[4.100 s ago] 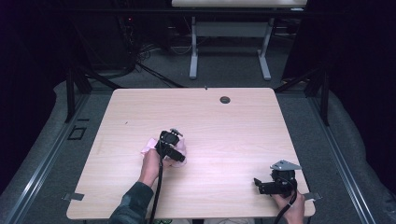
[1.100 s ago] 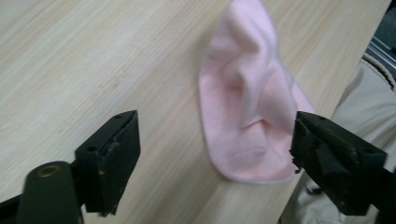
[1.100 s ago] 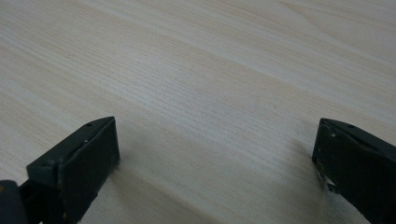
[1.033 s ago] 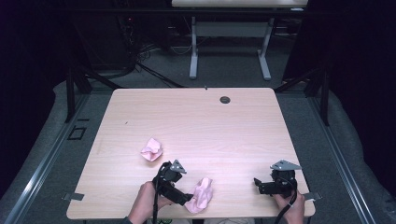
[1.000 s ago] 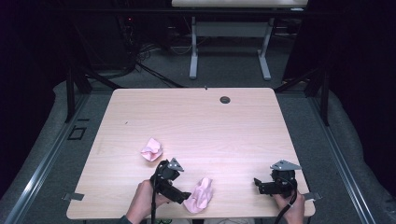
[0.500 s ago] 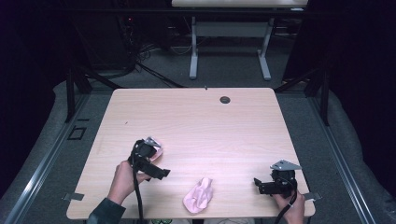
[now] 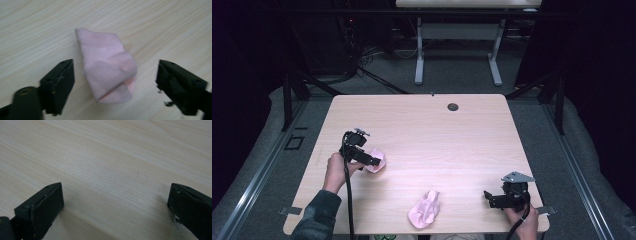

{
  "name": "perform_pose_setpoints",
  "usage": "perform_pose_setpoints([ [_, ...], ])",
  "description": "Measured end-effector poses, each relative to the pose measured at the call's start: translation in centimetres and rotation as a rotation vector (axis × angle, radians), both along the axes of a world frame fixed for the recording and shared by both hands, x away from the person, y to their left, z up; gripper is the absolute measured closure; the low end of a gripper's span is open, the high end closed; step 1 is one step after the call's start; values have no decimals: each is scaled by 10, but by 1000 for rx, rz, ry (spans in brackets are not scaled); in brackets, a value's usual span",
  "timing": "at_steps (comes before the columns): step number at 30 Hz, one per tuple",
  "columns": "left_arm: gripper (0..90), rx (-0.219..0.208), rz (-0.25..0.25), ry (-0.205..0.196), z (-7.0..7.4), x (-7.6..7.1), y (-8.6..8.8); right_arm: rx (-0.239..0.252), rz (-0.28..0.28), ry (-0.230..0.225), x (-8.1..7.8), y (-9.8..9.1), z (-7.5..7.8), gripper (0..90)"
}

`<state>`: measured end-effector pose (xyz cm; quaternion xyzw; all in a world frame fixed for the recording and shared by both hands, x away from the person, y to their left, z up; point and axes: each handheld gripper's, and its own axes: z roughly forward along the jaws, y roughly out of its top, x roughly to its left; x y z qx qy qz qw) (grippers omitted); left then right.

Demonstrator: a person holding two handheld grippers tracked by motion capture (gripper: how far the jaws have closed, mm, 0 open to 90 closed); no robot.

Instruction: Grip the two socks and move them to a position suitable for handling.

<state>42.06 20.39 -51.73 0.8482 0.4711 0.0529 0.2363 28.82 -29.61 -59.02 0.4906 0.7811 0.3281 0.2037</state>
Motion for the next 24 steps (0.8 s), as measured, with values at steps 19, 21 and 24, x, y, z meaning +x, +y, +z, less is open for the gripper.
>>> perform_pose_setpoints([
  [19,756,111,-15,-6,-32,0,-17,2,-7,-2,0,0,0,0],
  [21,785,81,-9,-13,-30,-1,-15,2,-8,-1,0,0,0,0],
  [24,790,67,-16,-18,-26,-2,-15,1,-9,0,0,0,0,0],
])
